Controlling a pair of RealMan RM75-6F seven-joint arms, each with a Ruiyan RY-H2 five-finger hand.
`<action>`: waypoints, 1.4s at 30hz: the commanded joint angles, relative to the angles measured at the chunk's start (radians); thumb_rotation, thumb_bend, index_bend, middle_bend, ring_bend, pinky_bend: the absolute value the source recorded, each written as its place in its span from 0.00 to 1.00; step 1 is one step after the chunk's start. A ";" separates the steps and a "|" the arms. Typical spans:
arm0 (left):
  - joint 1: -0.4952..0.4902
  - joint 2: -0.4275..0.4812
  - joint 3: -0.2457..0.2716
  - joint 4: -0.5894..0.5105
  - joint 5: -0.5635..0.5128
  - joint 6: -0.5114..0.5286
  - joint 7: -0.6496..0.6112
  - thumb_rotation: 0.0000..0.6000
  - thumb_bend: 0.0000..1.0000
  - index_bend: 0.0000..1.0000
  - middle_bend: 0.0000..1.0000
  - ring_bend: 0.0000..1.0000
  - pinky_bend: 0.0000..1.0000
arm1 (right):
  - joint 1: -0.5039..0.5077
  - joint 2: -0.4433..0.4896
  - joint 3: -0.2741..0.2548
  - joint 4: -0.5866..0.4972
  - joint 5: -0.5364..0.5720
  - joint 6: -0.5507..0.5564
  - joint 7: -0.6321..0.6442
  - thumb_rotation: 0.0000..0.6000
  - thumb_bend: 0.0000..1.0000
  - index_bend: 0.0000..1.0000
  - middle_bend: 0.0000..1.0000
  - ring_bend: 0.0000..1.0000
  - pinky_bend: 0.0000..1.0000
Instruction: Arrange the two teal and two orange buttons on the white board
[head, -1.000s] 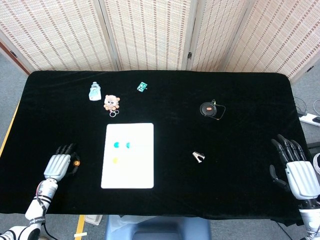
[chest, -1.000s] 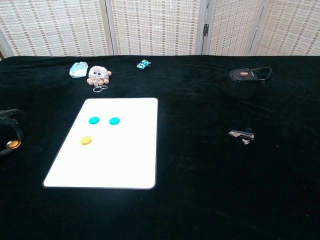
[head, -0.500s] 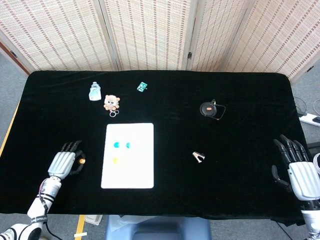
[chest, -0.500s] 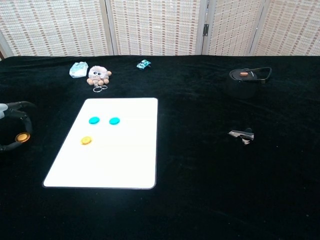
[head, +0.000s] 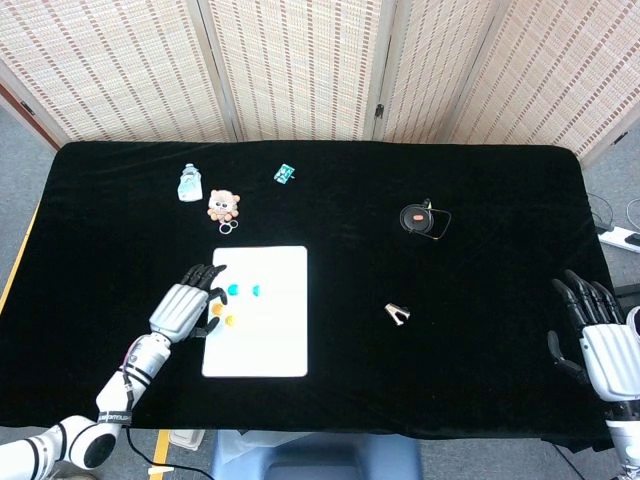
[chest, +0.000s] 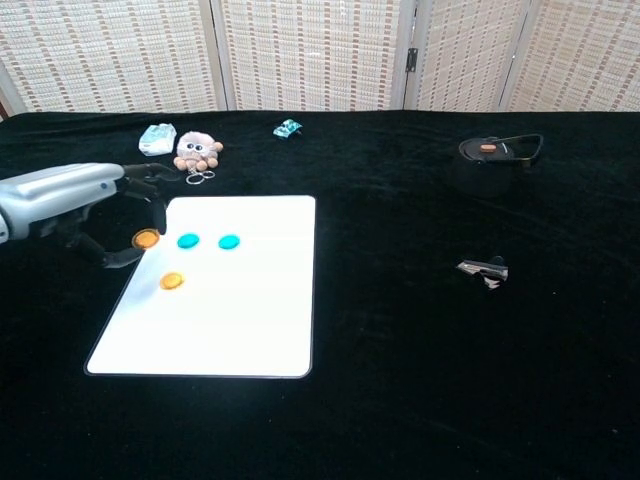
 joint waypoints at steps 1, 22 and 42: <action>-0.024 -0.021 -0.003 -0.010 -0.010 -0.022 0.028 1.00 0.45 0.46 0.08 0.00 0.00 | 0.001 0.000 0.000 0.001 0.002 -0.004 0.001 0.91 0.59 0.00 0.00 0.02 0.00; -0.109 -0.136 0.006 0.030 -0.089 -0.079 0.132 1.00 0.45 0.46 0.08 0.00 0.00 | 0.001 -0.001 0.002 0.008 0.010 -0.009 0.005 0.91 0.59 0.00 0.00 0.02 0.00; -0.117 -0.155 0.027 0.051 -0.135 -0.064 0.181 1.00 0.45 0.44 0.08 0.00 0.00 | 0.001 -0.002 0.003 0.005 0.014 -0.014 0.000 0.91 0.59 0.00 0.00 0.02 0.00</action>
